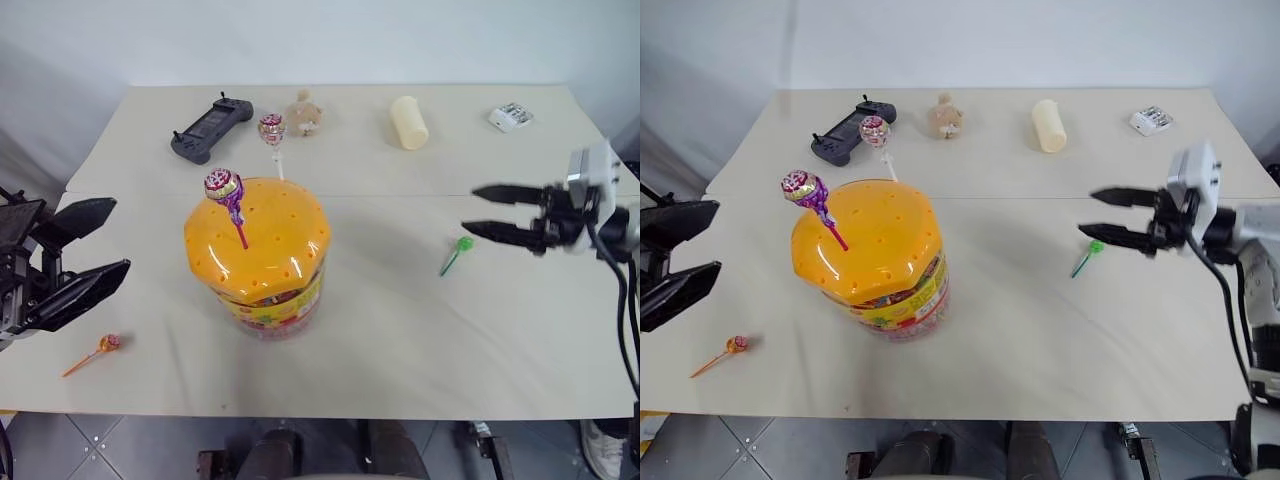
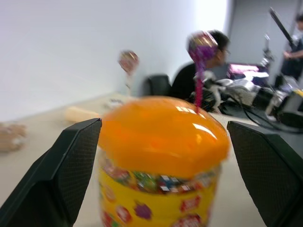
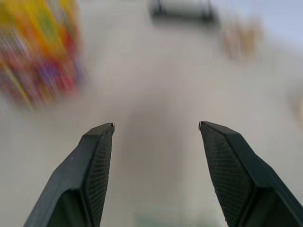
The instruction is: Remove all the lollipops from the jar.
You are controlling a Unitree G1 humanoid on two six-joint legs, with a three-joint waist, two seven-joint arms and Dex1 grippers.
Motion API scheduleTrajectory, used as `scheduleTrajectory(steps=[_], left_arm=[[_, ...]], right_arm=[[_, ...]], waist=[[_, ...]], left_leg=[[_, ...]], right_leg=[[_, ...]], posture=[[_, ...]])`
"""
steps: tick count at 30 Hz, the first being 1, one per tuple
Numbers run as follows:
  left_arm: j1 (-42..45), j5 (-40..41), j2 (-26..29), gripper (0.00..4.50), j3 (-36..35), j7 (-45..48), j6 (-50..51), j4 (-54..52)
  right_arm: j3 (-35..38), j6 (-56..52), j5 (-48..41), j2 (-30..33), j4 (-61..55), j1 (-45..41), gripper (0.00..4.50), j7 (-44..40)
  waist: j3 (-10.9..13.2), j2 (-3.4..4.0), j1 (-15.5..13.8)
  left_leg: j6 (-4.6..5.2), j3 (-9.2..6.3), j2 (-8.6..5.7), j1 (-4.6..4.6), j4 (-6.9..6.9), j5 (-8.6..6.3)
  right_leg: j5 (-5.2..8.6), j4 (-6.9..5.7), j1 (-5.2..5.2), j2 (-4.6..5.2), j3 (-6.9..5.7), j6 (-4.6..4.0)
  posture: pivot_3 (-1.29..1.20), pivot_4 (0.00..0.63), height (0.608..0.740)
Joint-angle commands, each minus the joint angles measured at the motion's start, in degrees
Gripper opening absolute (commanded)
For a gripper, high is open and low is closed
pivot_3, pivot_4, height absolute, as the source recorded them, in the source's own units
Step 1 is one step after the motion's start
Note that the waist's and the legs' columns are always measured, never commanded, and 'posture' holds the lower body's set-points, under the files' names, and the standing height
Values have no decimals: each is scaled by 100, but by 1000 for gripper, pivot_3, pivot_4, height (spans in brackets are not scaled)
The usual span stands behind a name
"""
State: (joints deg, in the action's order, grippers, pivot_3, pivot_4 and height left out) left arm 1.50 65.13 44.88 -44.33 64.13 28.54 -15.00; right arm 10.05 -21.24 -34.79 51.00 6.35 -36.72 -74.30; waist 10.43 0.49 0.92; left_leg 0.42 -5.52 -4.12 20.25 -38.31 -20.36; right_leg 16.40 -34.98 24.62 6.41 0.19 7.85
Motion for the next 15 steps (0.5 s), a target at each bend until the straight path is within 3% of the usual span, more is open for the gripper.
scheduleTrajectory(steps=[1, 6, 15], left_arm=[[-110, 184, -74, 4500, -247, -121, 12, -68], [-235, 195, -151, 4500, -228, -144, 18, -121], [-370, 258, -276, 4500, -207, -225, -14, -307]], right_arm=[[-273, -696, -595, -673, -697, -728, 2981, 455], [-803, -1510, -771, -1789, -973, -1725, 2981, 1238], [-1356, -2188, -676, -2952, -871, -2565, 2981, 2032]], waist=[[0, 0, 6], [0, 0, 61], [-5, -8, 76]], left_leg=[[0, -2, -2, 1, 1, 0], [0, -12, -5, 10, -2, 1], [4, -25, -16, 17, -3, 0]], right_leg=[[0, -1, 0, 1, 2, 0], [0, -18, 6, 5, 1, -1], [-2, -25, 12, 8, -7, -4]], posture=[[0, 150, 740], [0, 150, 740], [0, 150, 740]])
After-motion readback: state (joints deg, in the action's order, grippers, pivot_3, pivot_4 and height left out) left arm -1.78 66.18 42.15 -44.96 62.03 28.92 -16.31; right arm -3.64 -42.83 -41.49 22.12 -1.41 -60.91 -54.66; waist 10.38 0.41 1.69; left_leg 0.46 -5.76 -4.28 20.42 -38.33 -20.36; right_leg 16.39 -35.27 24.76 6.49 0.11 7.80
